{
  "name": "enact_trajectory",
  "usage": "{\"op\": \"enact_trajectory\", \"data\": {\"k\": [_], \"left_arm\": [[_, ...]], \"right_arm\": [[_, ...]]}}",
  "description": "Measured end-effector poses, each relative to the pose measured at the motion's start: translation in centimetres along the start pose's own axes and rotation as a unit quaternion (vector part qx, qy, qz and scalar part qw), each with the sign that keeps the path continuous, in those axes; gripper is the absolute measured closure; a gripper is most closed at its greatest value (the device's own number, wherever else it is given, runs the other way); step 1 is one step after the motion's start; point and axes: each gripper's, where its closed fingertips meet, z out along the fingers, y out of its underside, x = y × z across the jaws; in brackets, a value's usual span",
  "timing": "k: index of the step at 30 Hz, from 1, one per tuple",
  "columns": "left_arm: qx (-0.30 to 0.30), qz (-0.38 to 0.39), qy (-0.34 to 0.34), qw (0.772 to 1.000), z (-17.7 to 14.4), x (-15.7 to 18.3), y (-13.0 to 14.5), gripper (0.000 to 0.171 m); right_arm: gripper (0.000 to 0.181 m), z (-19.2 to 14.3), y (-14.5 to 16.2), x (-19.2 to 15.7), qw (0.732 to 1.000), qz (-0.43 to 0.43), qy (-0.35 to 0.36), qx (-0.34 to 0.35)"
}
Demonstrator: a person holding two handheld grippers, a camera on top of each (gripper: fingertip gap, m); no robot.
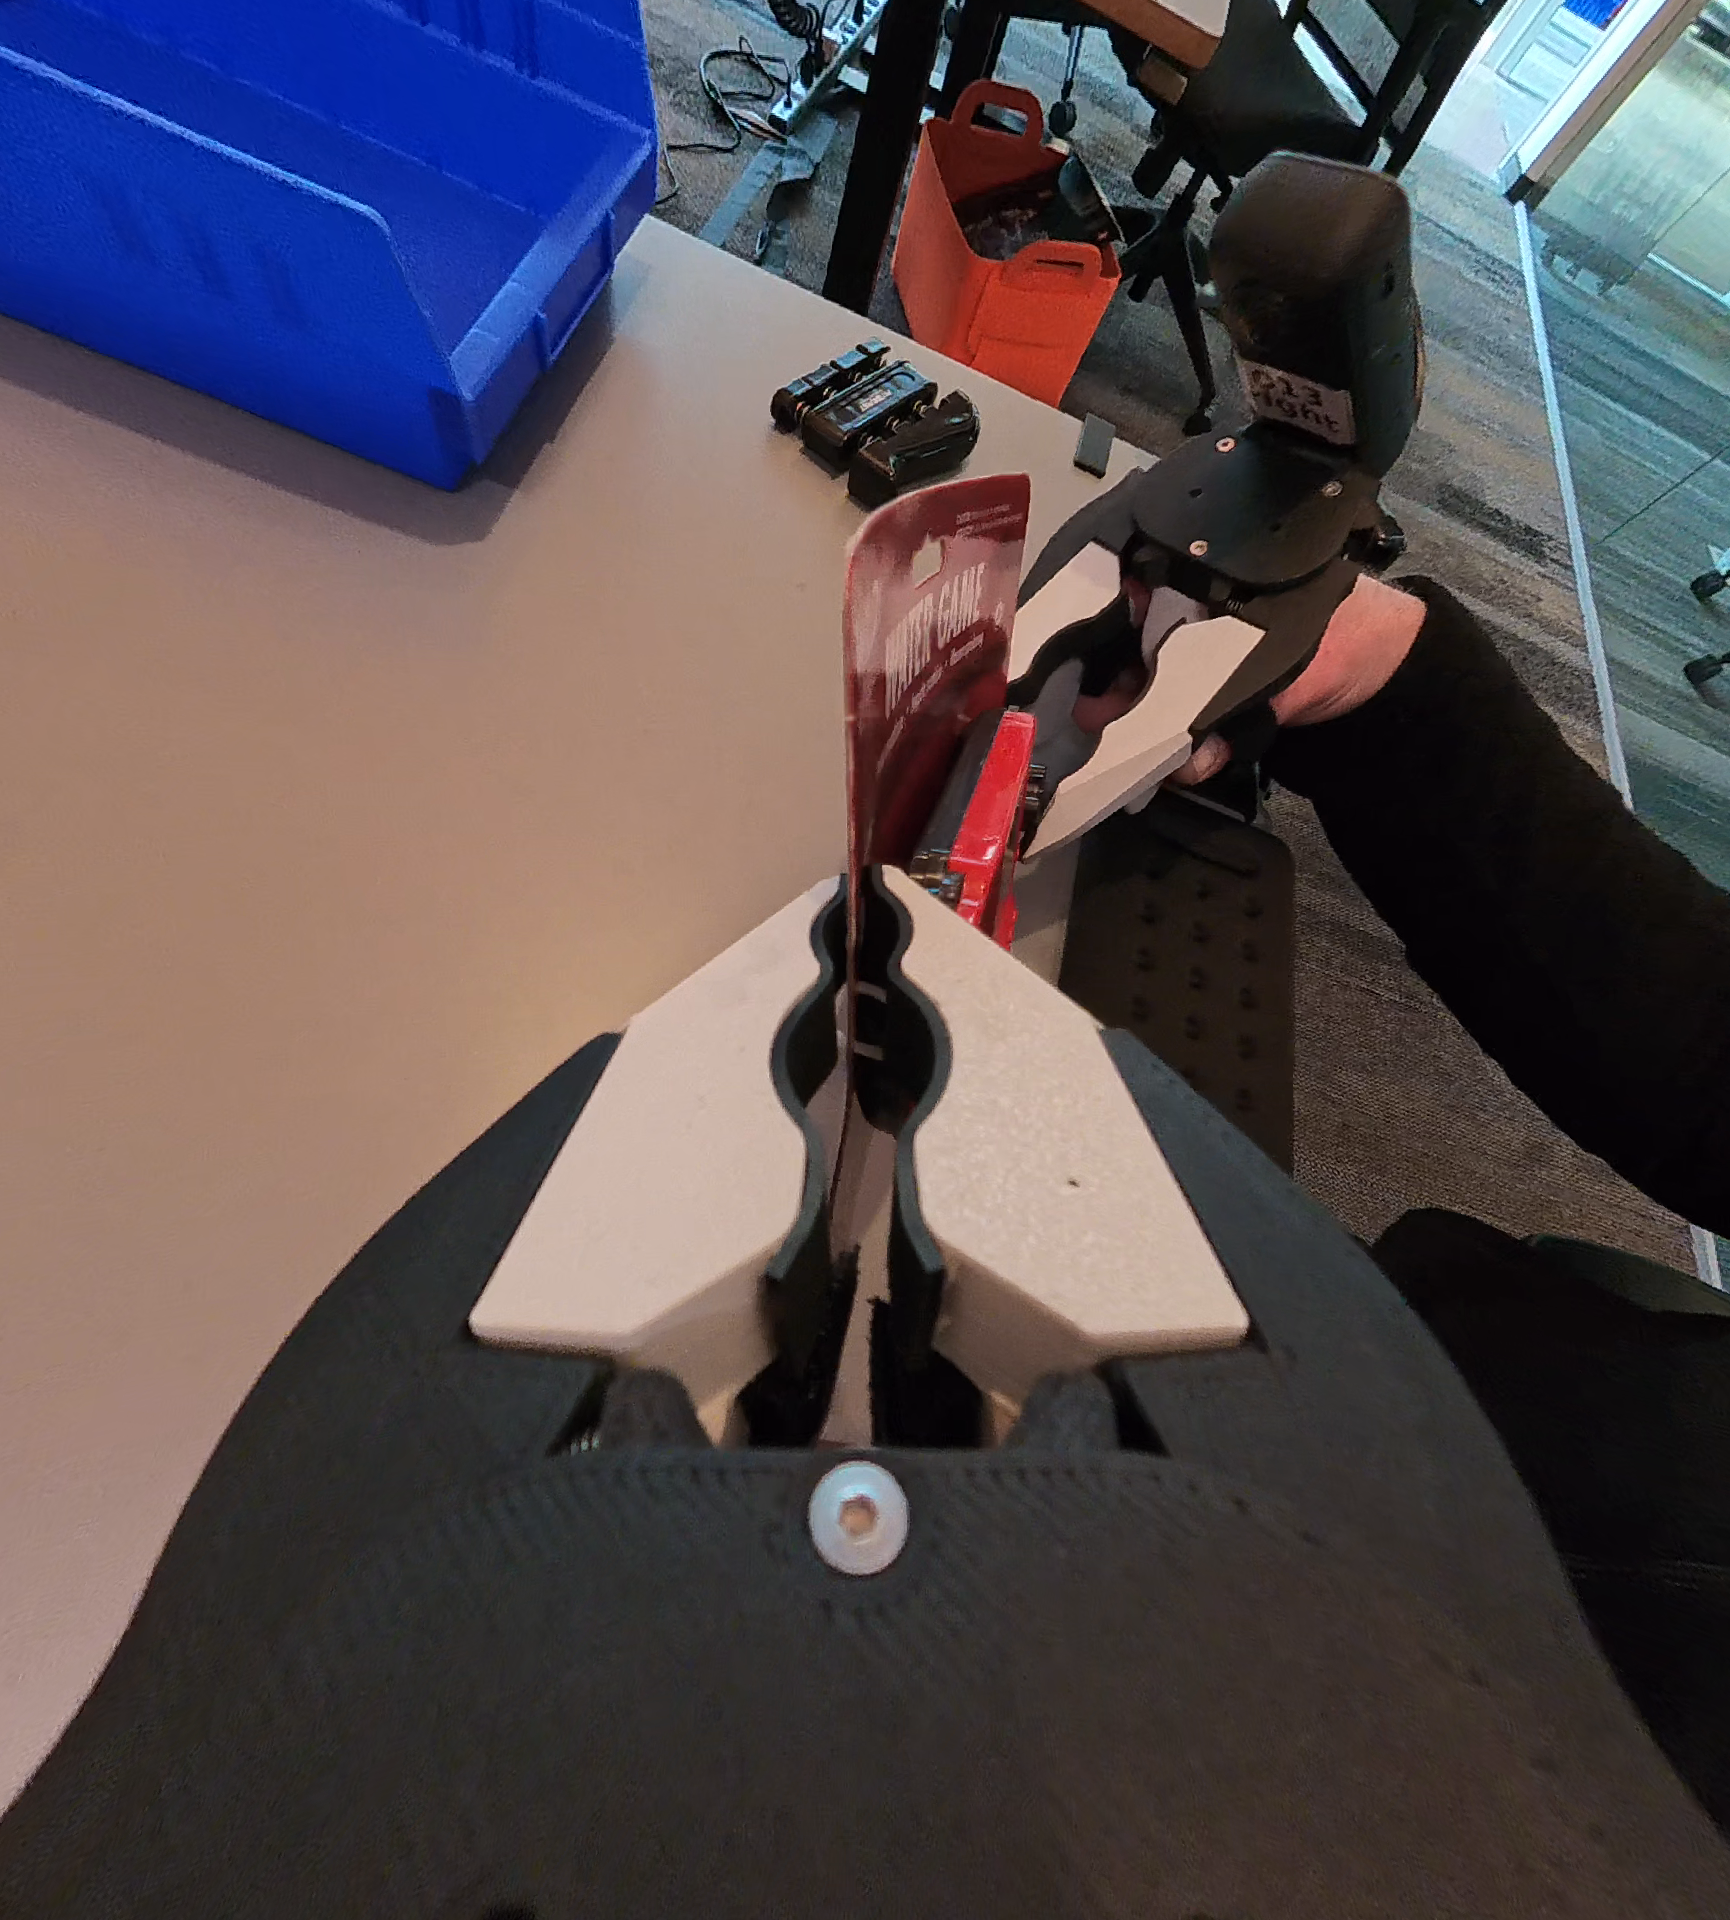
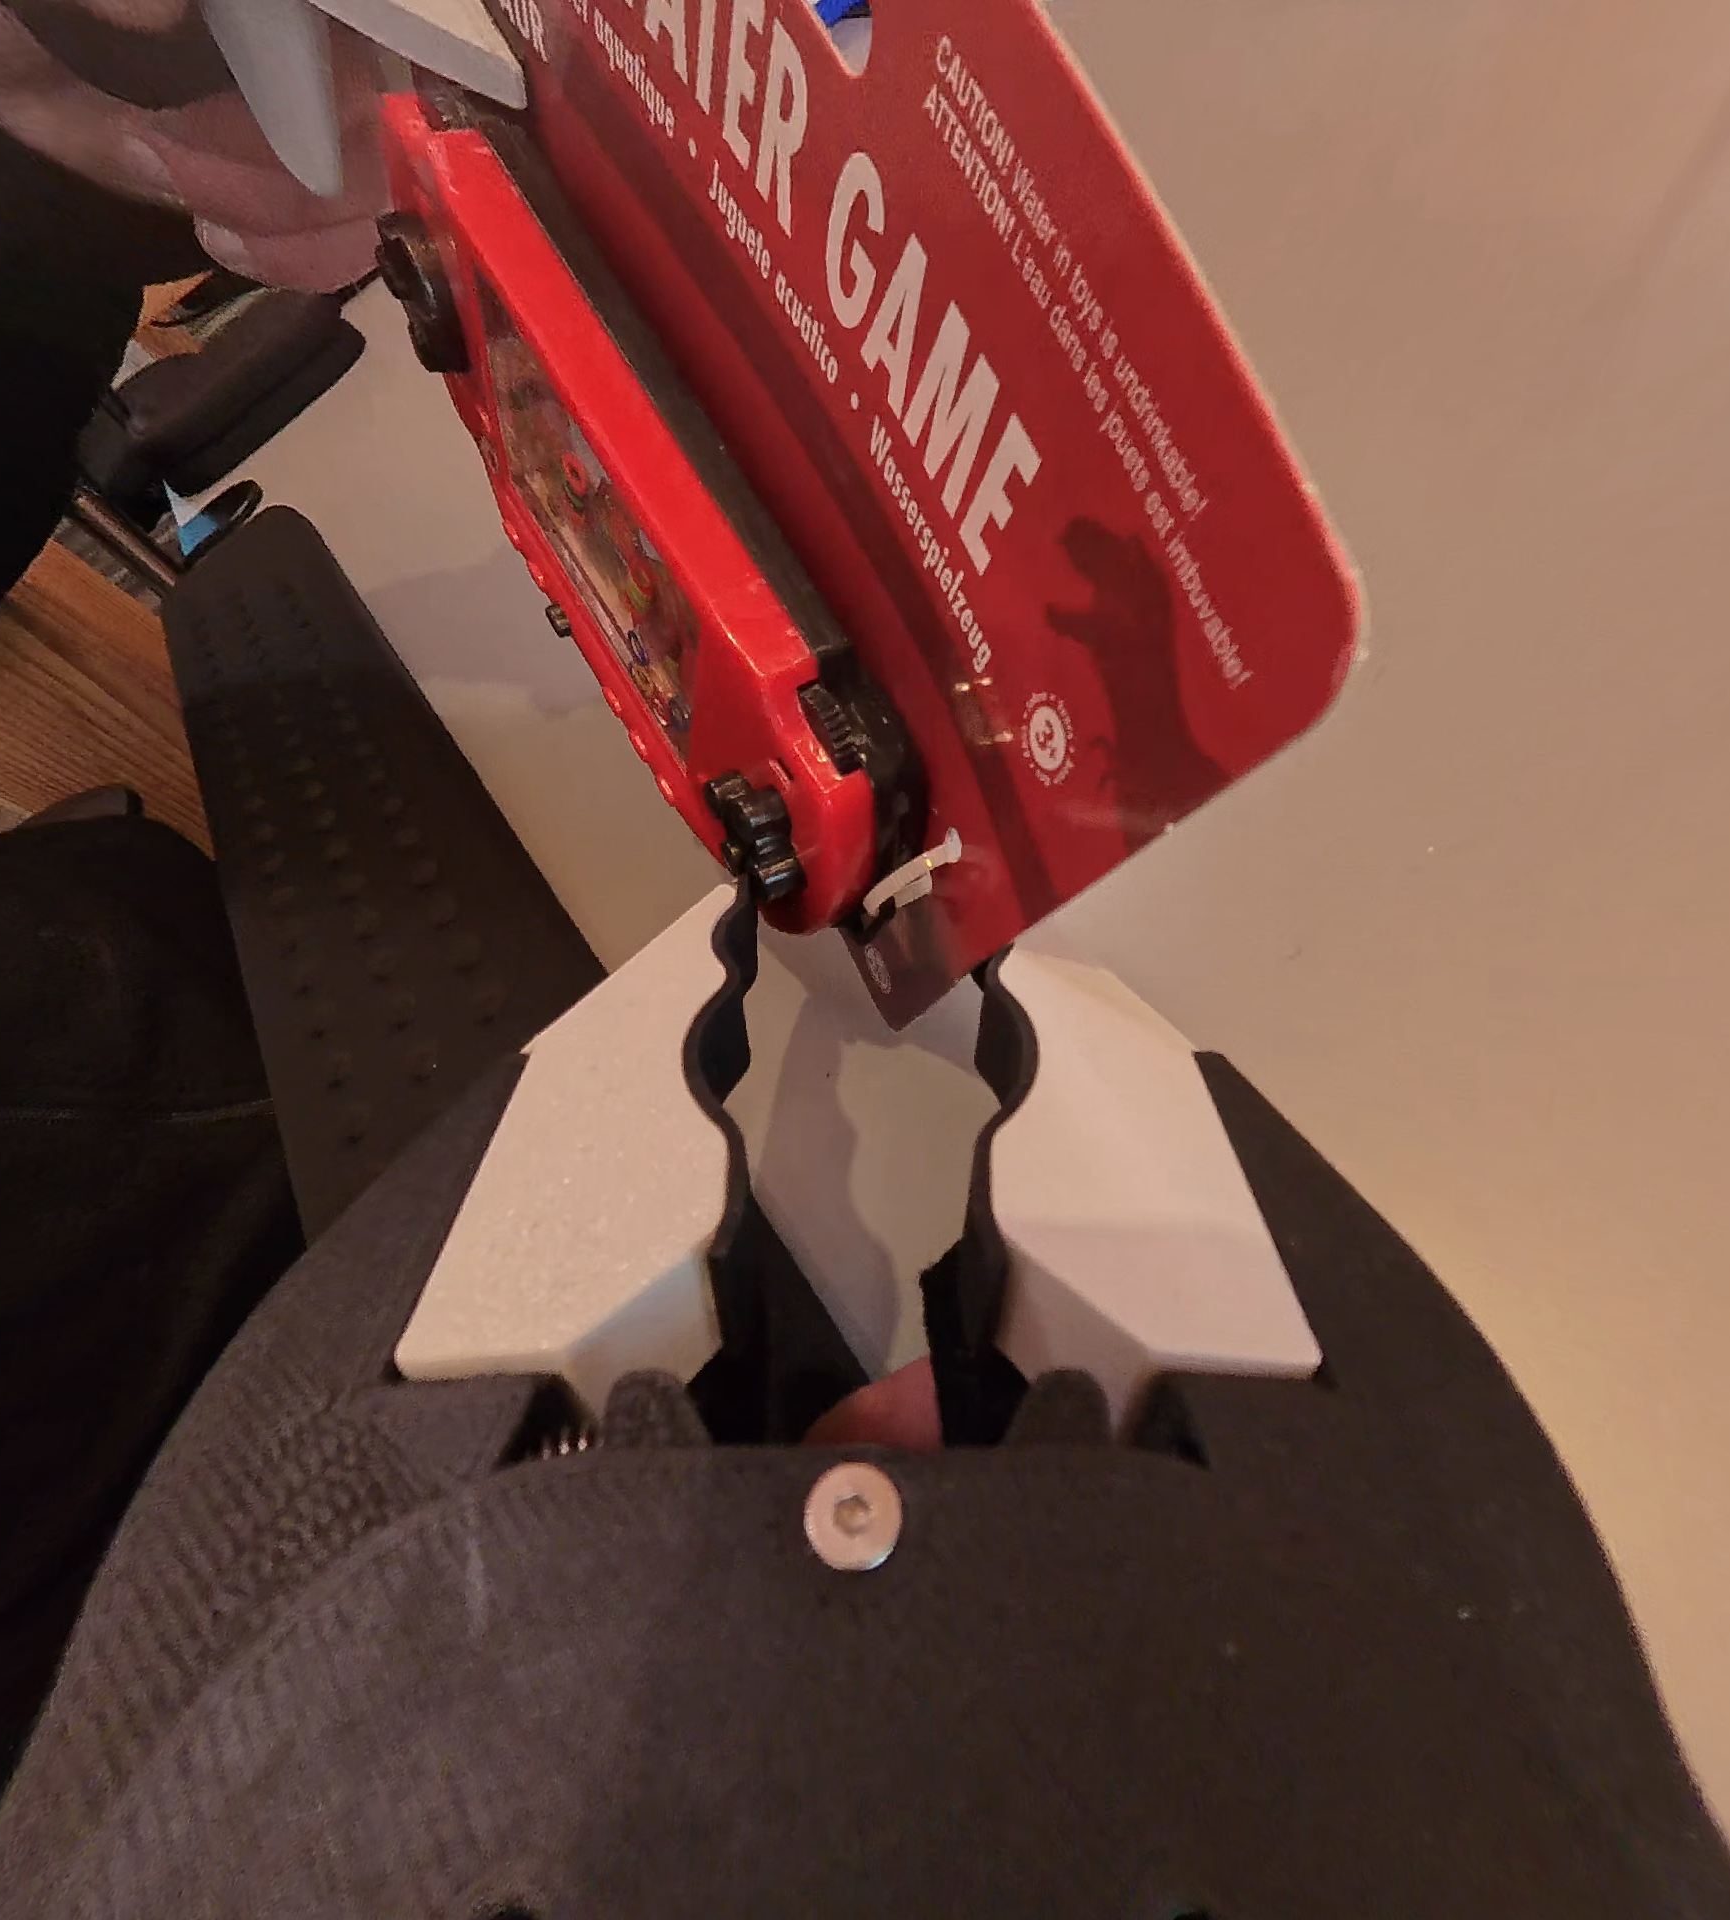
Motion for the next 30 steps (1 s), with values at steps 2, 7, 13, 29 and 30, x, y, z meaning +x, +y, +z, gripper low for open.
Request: {"op": "enact_trajectory", "data": {"k": [2, 7, 13, 29, 30], "left_arm": [[0.003, -0.002, 0.002, 1.0, 0.1, 0.0, 0.0, 0.171], [0.024, -0.011, 0.011, 1.0, -0.1, -0.3, 0.3, 0.171], [0.095, -0.047, 0.036, 0.994, -0.4, -1.3, 2.2, 0.171], [0.207, -0.093, 0.102, 0.969, -2.0, -1.2, 3.0, 0.171], [0.212, -0.096, 0.103, 0.967, -2.1, -1.2, 2.9, 0.171]], "right_arm": [[0.144, -0.1, -0.1, 0.0, 1.0, 0.004, -0.006, 0.003], [0.147, -0.7, -1.0, -0.6, 0.999, 0.009, -0.025, 0.035], [0.147, -0.2, -1.5, -1.0, 0.998, 0.008, -0.029, 0.047], [0.141, -1.3, -4.6, -4.0, 0.981, 0.036, -0.133, 0.139], [0.143, -1.4, -4.8, -4.0, 0.98, 0.037, -0.132, 0.146]]}}
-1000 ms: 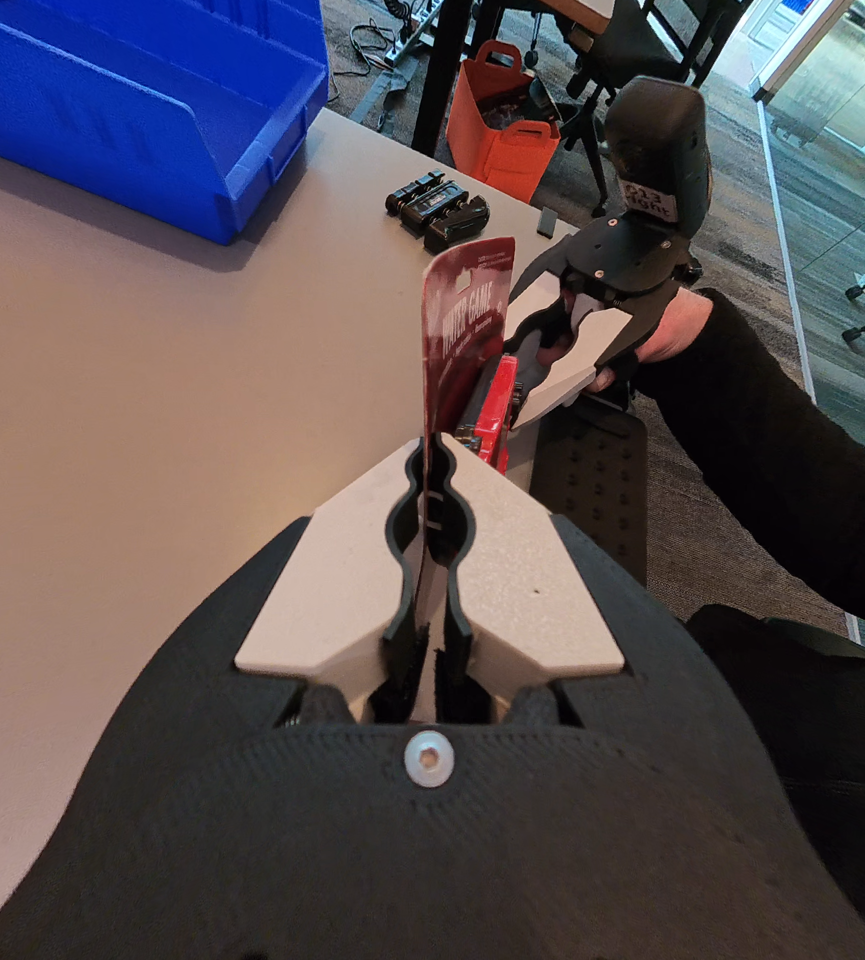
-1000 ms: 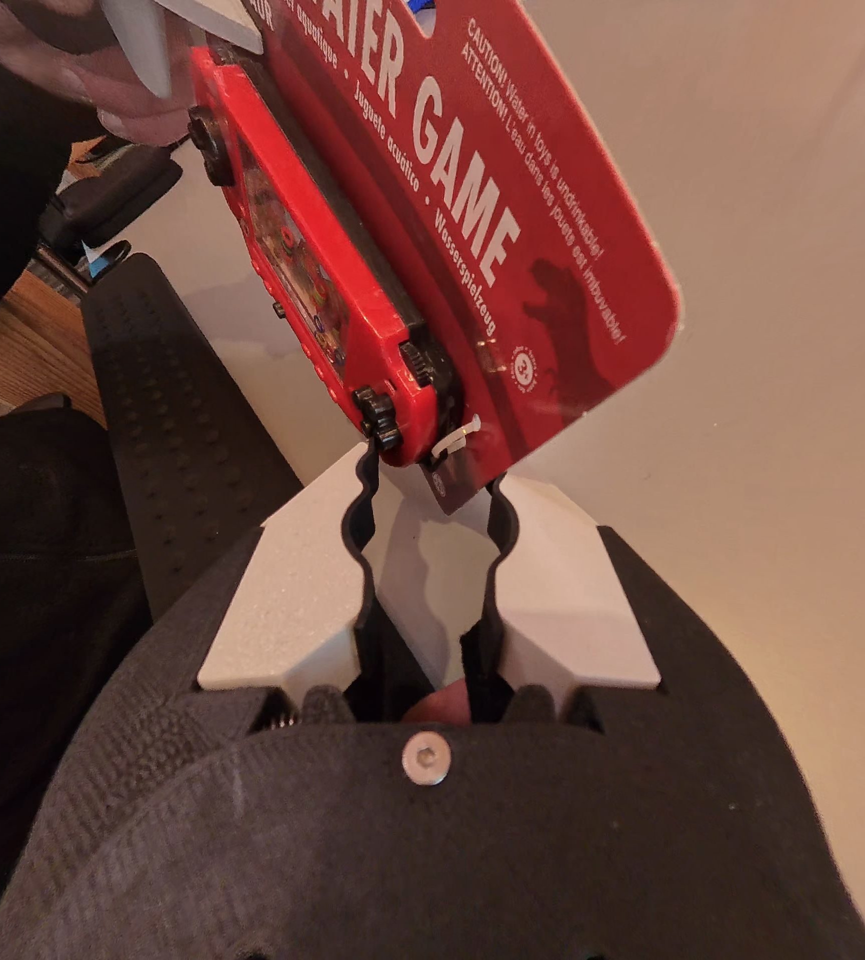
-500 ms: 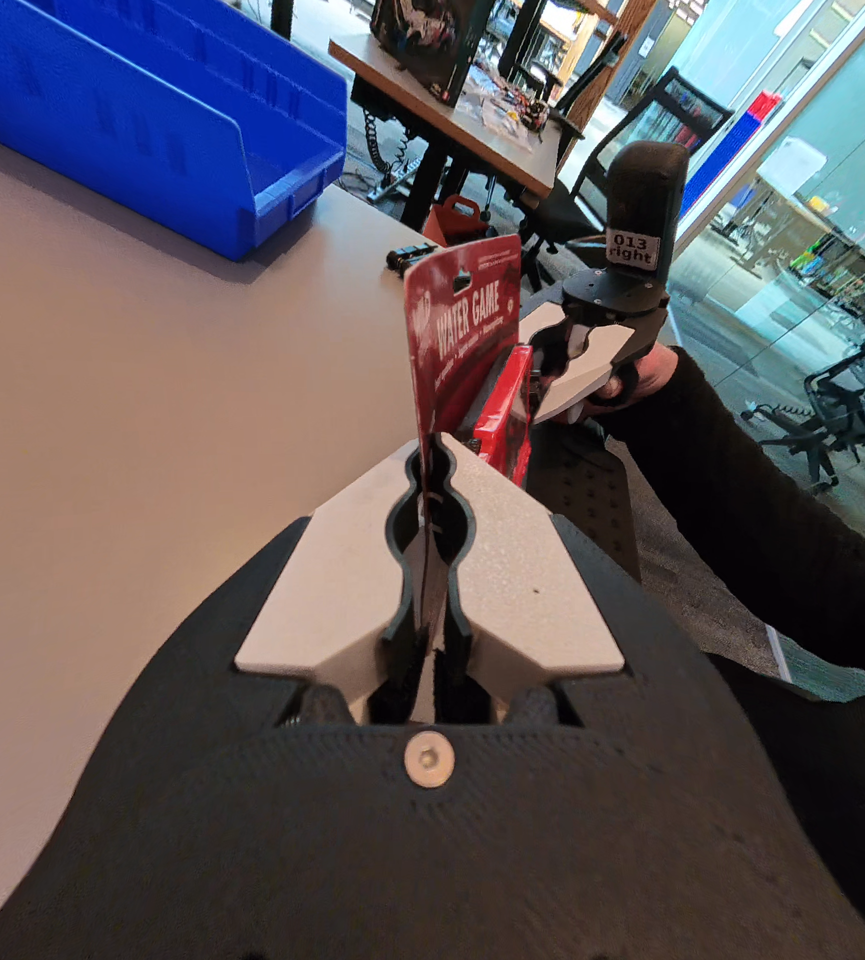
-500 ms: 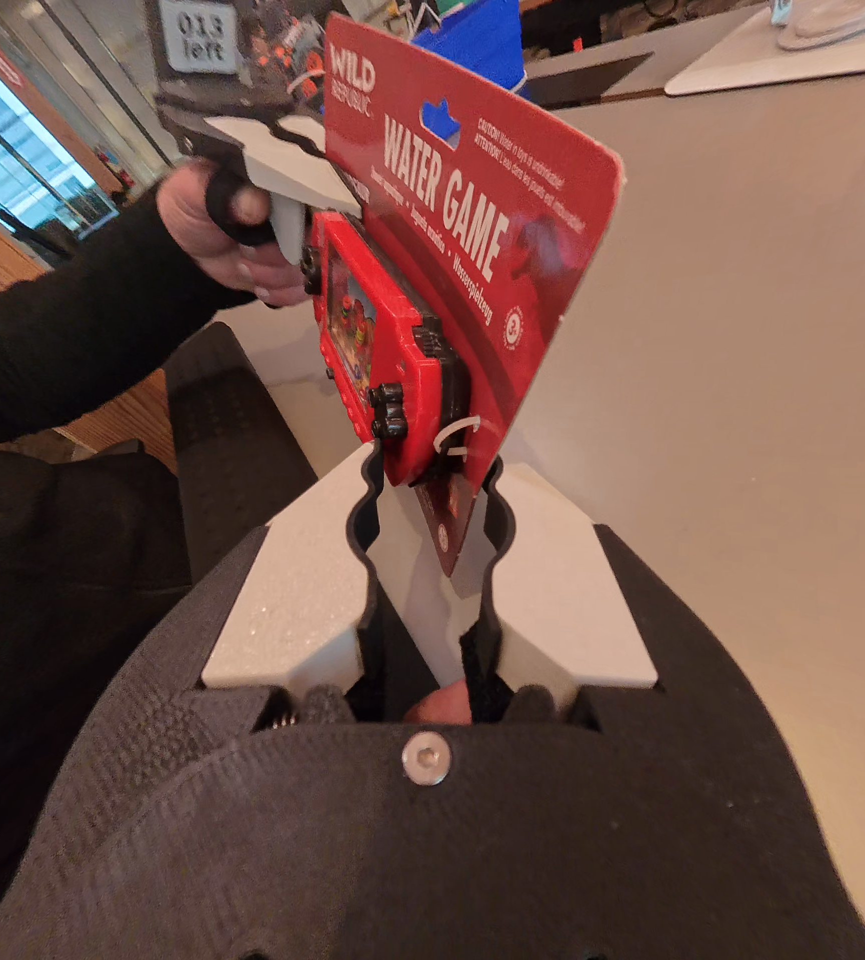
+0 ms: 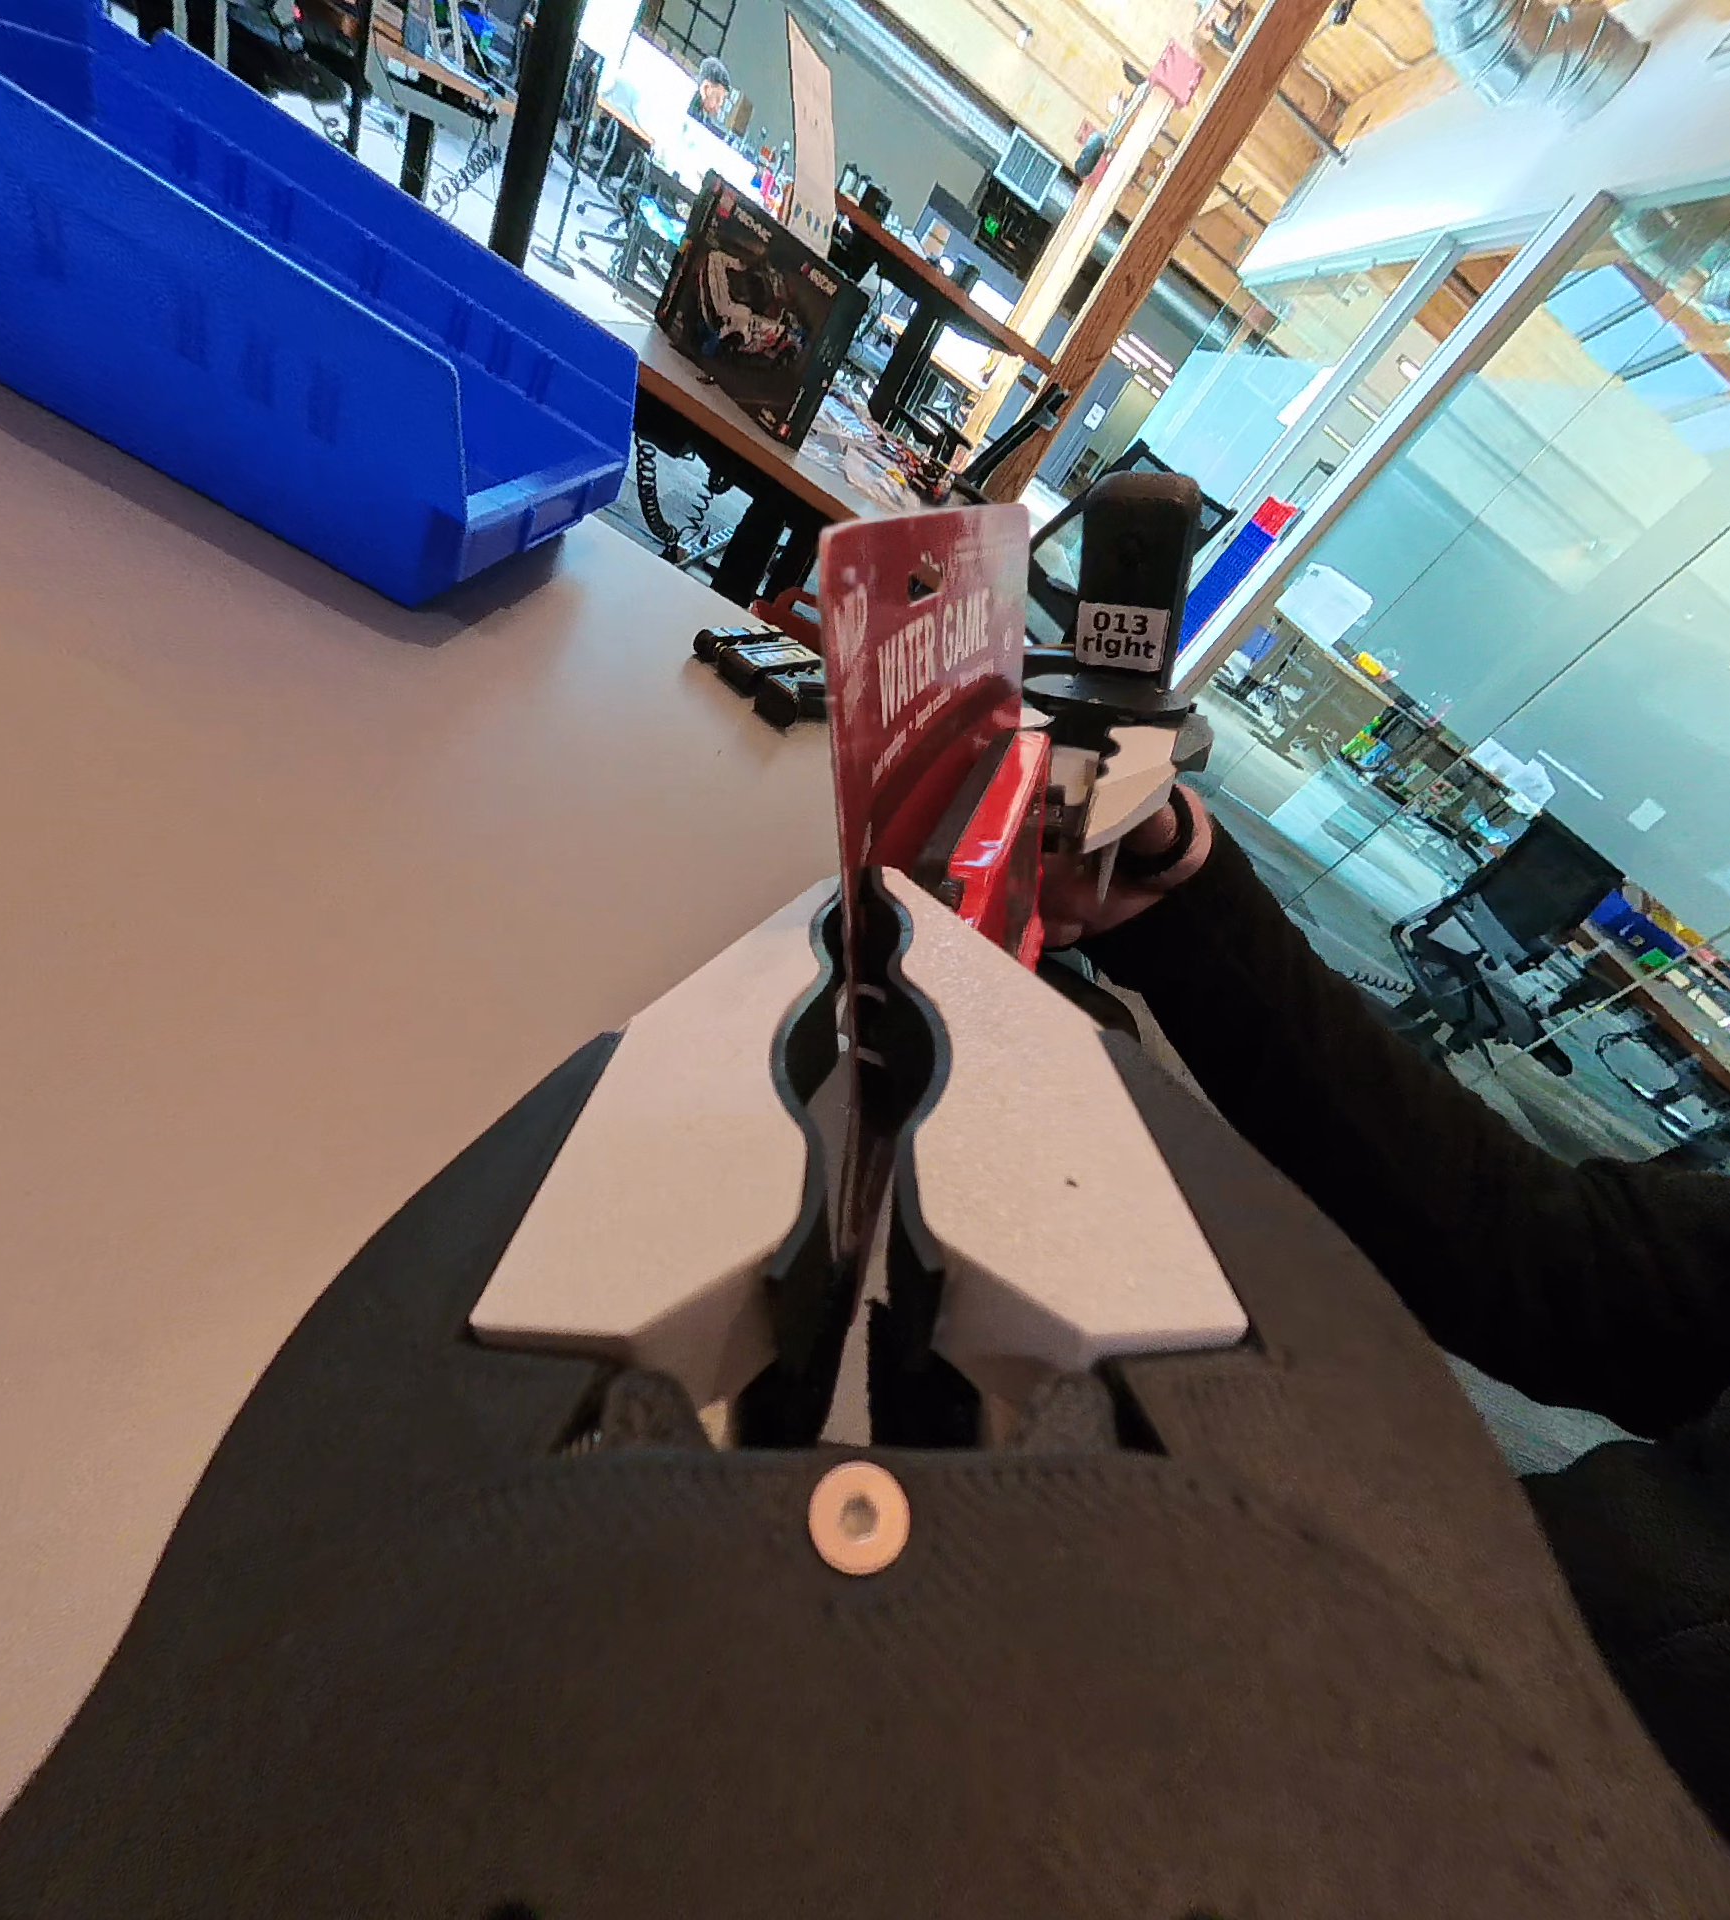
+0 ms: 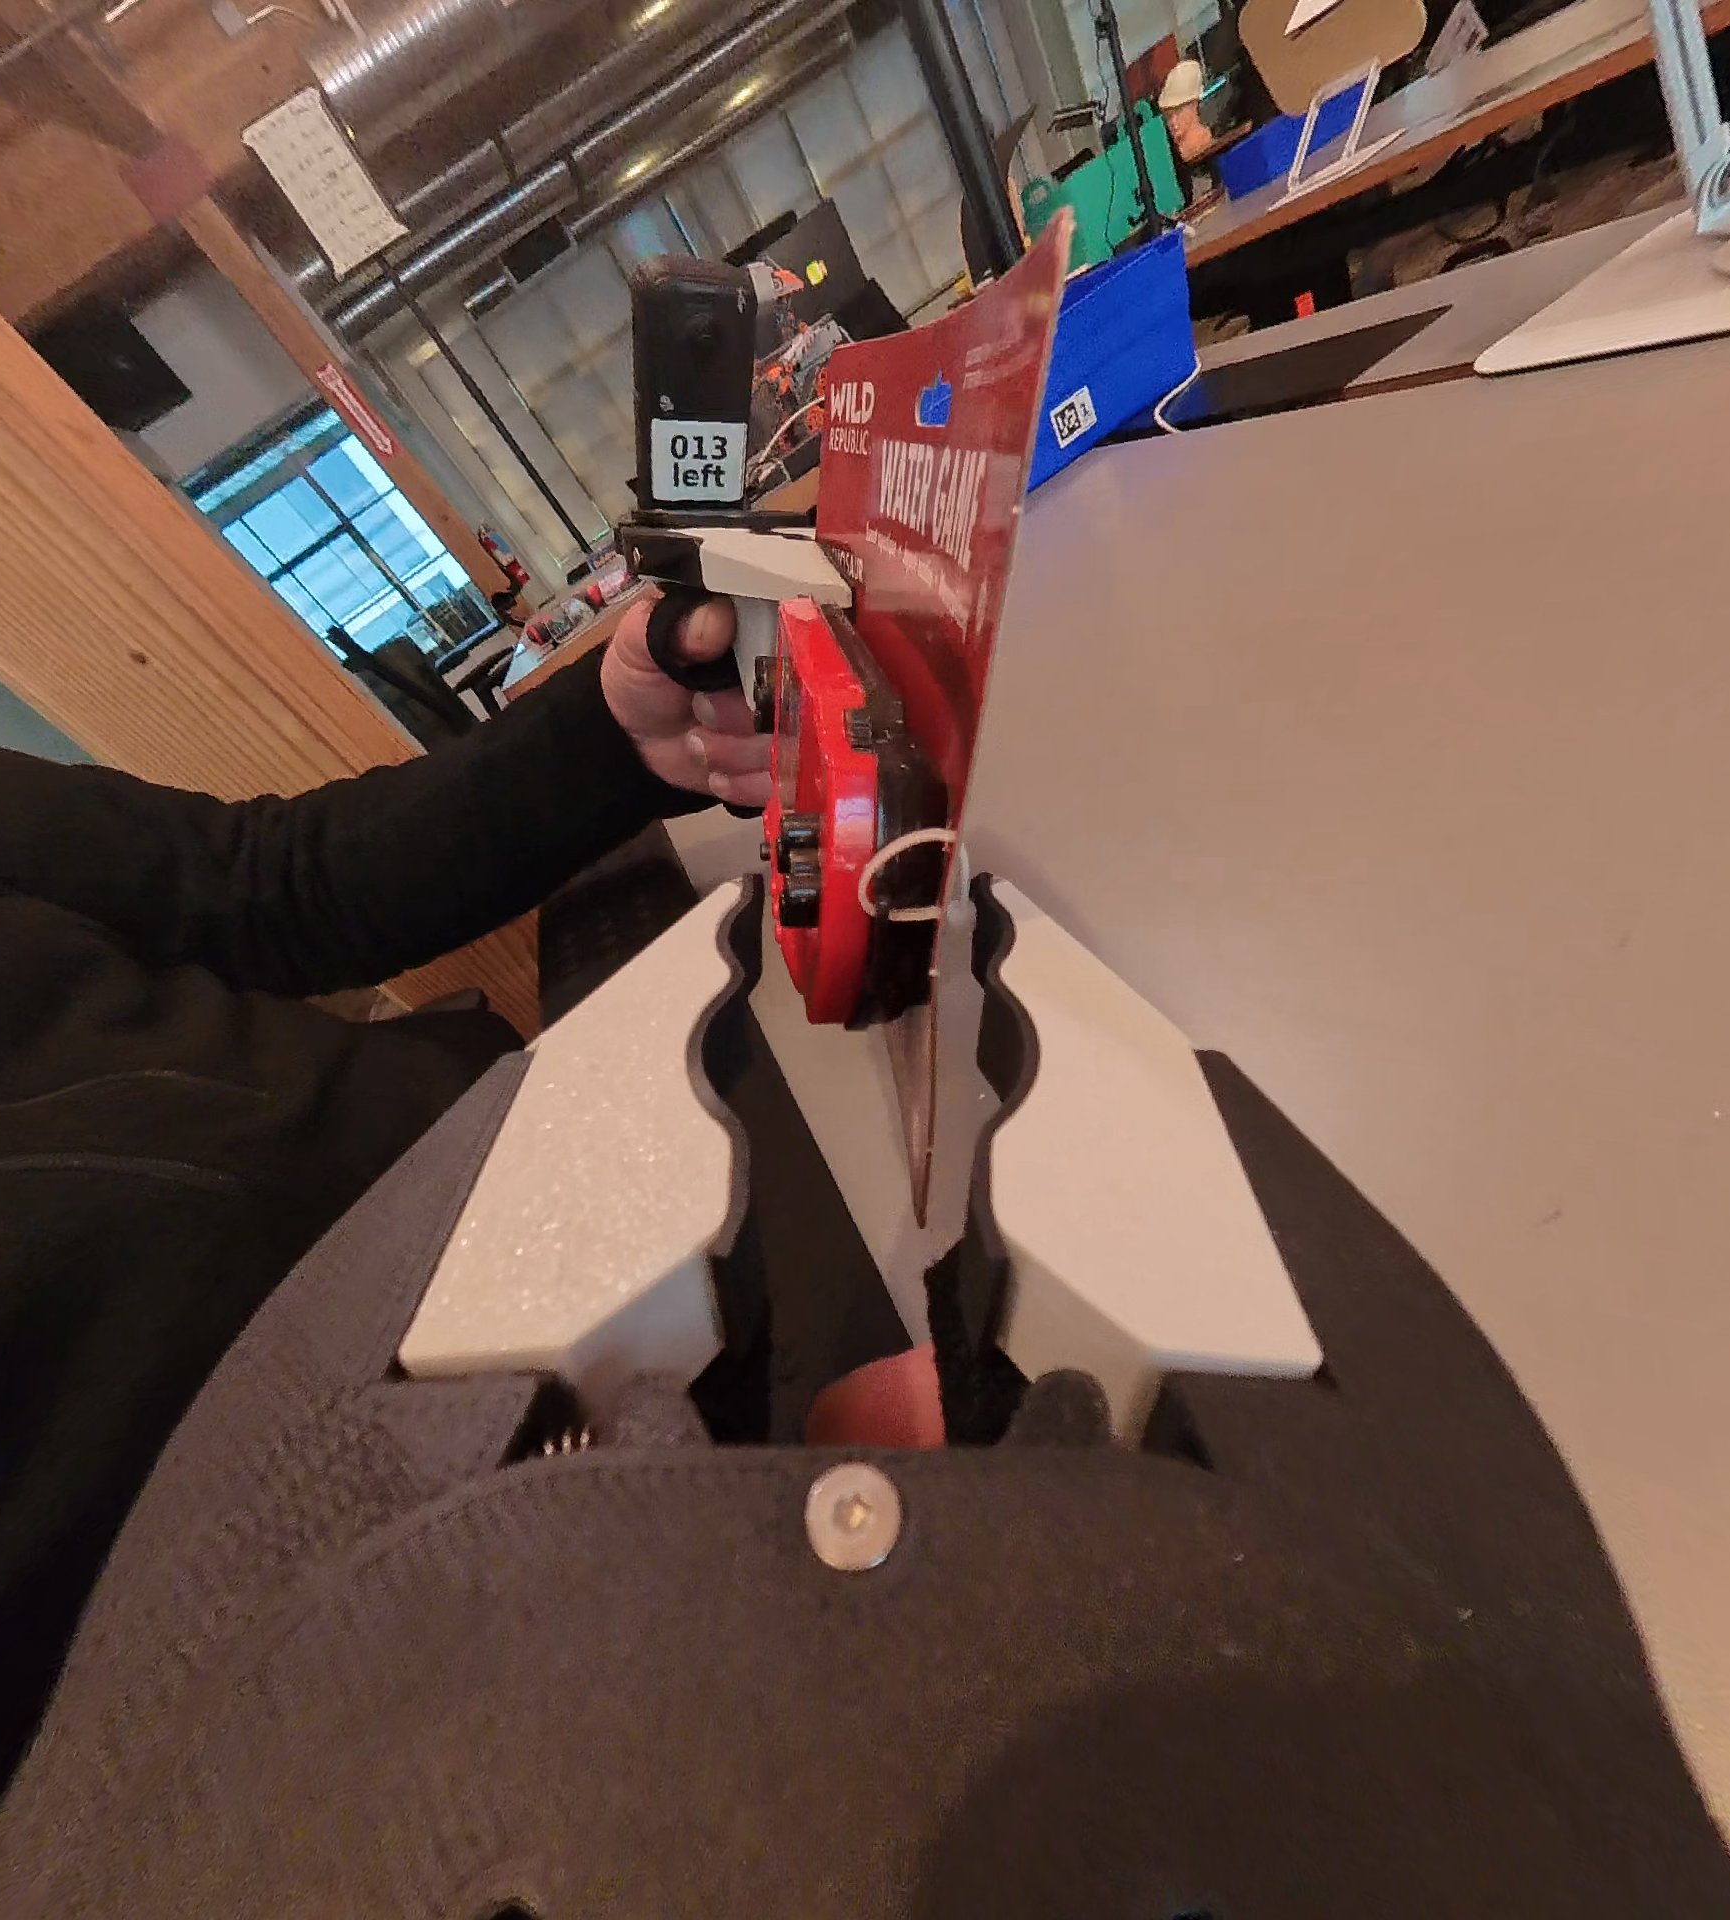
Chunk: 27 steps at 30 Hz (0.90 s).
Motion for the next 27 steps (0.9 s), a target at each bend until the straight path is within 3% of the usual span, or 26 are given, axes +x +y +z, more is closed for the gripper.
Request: {"op": "enact_trajectory", "data": {"k": [15, 23, 27], "left_arm": [[0.039, -0.019, 0.008, 0.999, 0.1, 1.0, -1.6, 0.171], [0.051, 0.013, 0.013, 0.999, 0.3, 2.0, -2.4, 0.171], [0.068, 0.034, 0.014, 0.997, 0.3, 2.6, -3.1, 0.171]], "right_arm": [[0.155, -0.6, -2.5, -1.4, 0.998, -0.058, 0.004, 0.035], [0.14, -0.8, -2.8, -1.0, 0.996, -0.068, 0.031, 0.038], [0.144, -1.0, -3.4, -1.6, 0.993, -0.1, 0.049, 0.04]]}}
